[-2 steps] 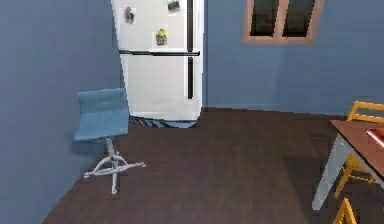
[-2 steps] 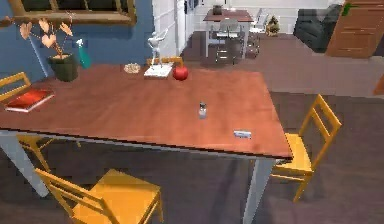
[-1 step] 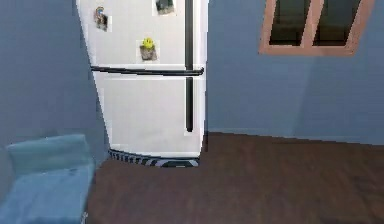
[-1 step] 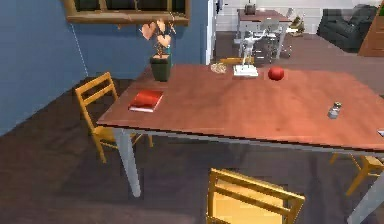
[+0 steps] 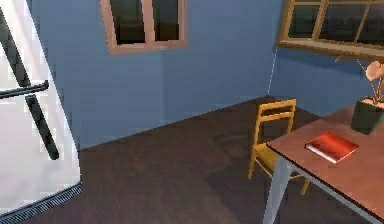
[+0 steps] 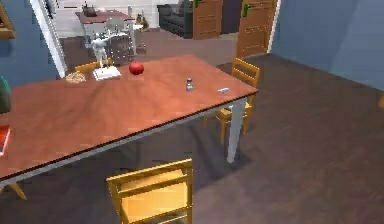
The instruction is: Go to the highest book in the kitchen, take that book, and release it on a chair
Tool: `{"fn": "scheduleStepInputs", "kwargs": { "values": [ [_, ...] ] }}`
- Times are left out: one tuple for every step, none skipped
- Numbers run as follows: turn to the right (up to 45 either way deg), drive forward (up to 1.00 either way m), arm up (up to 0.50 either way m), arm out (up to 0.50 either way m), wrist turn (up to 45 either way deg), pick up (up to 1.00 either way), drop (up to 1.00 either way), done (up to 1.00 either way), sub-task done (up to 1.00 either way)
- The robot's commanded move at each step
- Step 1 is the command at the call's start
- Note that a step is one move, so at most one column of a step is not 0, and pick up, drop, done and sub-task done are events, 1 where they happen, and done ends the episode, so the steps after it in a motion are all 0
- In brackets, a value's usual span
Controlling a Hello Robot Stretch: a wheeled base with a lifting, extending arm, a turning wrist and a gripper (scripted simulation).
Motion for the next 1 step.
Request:
{"fn": "scheduleStepInputs", "kwargs": {
  "values": [
    [0.0,1.0,0.0,0.0,0.0,0.0,0.0,0.0,0.0]
  ]
}}
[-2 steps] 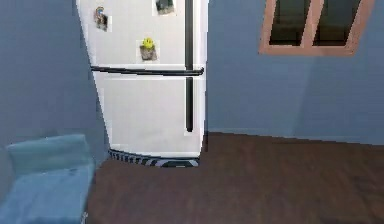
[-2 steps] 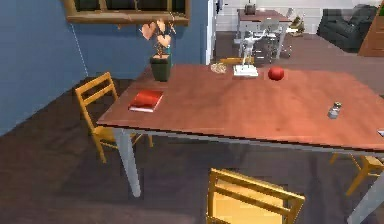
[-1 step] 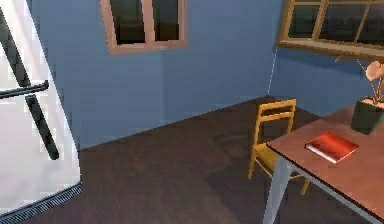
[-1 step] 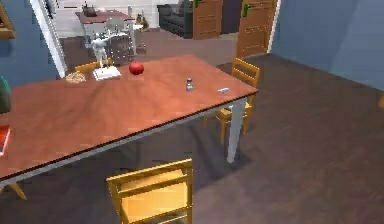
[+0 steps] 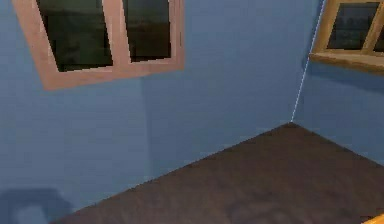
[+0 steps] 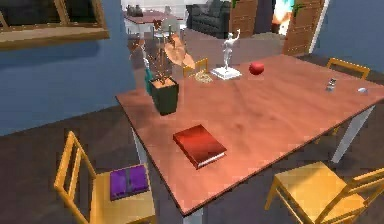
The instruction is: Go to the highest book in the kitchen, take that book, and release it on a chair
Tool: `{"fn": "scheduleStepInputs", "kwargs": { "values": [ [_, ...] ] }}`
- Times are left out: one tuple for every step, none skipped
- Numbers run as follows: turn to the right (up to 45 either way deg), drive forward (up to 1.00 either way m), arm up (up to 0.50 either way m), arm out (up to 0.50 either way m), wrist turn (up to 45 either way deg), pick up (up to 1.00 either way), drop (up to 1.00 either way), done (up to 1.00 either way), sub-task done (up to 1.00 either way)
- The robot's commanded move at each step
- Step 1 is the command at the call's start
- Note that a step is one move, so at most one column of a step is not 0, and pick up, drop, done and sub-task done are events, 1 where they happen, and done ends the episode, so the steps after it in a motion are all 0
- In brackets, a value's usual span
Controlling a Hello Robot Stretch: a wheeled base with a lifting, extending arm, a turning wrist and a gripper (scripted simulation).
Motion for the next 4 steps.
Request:
{"fn": "scheduleStepInputs", "kwargs": {
  "values": [
    [0.0,0.95,0.0,0.0,0.0,0.0,0.0,0.0,0.0],
    [45.0,0.0,0.0,0.0,0.0,0.0,0.0,0.0,0.0],
    [12.0,0.0,0.0,0.0,0.0,0.0,0.0,0.0,0.0],
    [0.0,0.75,0.0,0.0,0.0,0.0,0.0,0.0,0.0]
  ]
}}
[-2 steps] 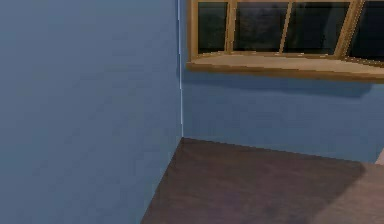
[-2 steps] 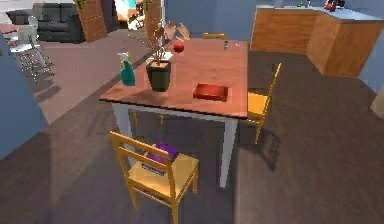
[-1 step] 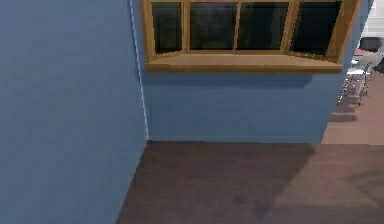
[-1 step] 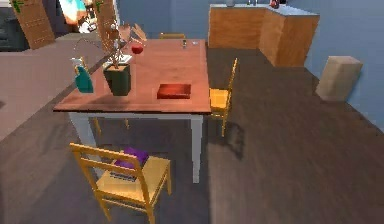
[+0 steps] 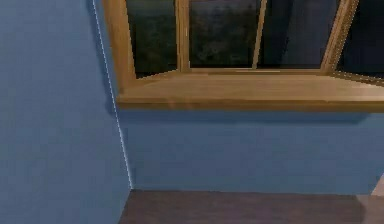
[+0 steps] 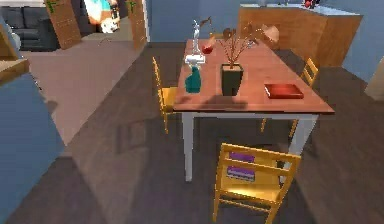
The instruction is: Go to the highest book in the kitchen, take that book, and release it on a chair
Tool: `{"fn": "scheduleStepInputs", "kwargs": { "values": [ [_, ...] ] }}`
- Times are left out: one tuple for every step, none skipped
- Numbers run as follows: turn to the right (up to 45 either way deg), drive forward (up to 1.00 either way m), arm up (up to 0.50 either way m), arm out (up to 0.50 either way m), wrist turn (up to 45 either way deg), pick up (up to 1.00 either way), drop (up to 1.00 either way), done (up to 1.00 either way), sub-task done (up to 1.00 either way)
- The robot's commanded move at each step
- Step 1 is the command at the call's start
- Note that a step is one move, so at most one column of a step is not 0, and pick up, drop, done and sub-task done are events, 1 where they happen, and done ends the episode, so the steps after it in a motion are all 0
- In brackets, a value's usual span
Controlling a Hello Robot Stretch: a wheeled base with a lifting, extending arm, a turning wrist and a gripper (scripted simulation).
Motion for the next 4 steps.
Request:
{"fn": "scheduleStepInputs", "kwargs": {
  "values": [
    [45.0,0.0,0.0,0.0,0.0,0.0,0.0,0.0,0.0],
    [12.0,0.0,0.0,0.0,0.0,0.0,0.0,0.0,0.0],
    [0.0,1.0,0.0,0.0,0.0,0.0,0.0,0.0,0.0],
    [9.0,0.0,0.0,0.0,0.0,0.0,0.0,0.0,0.0]
  ]
}}
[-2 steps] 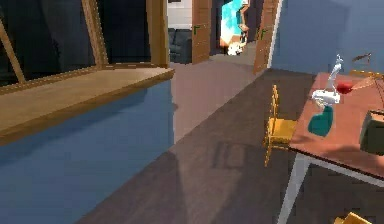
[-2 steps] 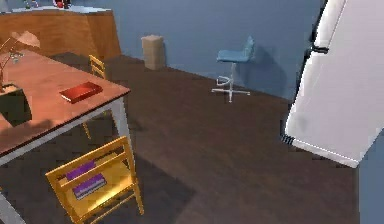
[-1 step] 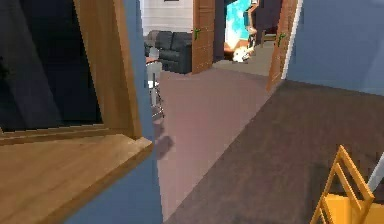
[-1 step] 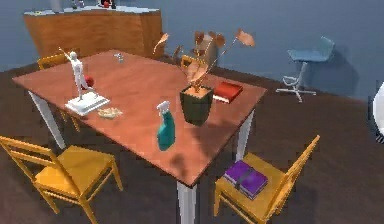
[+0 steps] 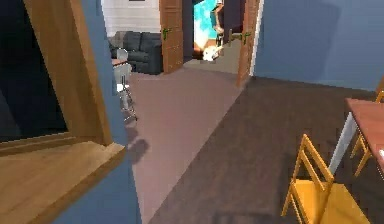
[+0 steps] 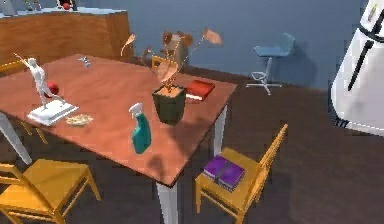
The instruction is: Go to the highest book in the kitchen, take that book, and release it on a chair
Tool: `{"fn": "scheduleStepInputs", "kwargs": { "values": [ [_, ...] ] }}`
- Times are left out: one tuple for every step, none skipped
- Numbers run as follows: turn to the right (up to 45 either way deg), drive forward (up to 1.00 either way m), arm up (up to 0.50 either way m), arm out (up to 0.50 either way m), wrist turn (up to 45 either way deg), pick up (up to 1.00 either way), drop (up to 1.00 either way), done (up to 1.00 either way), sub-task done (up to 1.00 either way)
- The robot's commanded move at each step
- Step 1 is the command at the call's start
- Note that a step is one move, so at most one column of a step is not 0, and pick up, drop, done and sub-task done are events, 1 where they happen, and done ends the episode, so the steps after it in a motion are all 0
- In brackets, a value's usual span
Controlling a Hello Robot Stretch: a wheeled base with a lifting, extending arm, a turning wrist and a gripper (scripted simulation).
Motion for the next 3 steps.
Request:
{"fn": "scheduleStepInputs", "kwargs": {
  "values": [
    [0.0,0.1,0.0,0.0,0.0,0.0,0.0,0.0,0.0],
    [45.0,0.0,0.0,0.0,0.0,0.0,0.0,0.0,0.0],
    [45.0,0.0,0.0,0.0,0.0,0.0,0.0,0.0,0.0]
  ]
}}
